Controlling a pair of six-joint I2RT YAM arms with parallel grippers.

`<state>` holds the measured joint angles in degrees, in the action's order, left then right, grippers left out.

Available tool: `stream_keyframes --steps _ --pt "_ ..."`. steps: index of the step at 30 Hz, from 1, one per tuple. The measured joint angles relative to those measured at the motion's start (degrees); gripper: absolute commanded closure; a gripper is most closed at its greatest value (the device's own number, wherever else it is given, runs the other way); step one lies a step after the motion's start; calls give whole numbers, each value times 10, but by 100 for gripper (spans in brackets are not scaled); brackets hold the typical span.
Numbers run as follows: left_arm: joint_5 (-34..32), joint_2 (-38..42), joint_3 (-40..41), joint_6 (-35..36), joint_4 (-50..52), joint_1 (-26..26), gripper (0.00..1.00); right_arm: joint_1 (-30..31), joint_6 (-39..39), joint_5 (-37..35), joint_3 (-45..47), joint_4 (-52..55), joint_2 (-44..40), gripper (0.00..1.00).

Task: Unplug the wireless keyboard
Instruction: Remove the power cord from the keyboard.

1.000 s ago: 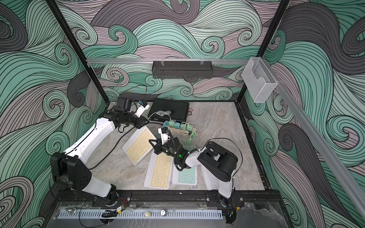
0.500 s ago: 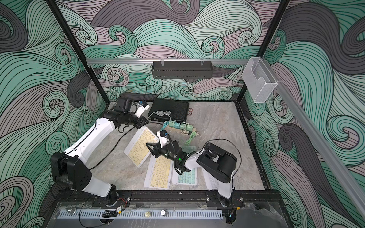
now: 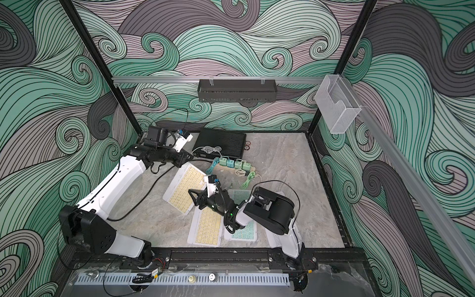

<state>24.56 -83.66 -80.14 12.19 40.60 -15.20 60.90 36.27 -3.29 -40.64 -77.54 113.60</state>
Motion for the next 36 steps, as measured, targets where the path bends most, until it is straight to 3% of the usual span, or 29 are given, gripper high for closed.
stream_keyframes --steps 8,18,26,36 --pt "1 0 0 0 -3 1 100 2 3 -2 -16 -7 0 61" --pt "-3 0 0 -2 -4 3 100 9 -8 21 -15 -28 -5 94" --pt "-1 0 0 -4 0 0 100 9 -11 23 9 -28 -23 100" --pt "-6 0 8 -12 1 -1 100 11 7 28 12 -10 -30 100"
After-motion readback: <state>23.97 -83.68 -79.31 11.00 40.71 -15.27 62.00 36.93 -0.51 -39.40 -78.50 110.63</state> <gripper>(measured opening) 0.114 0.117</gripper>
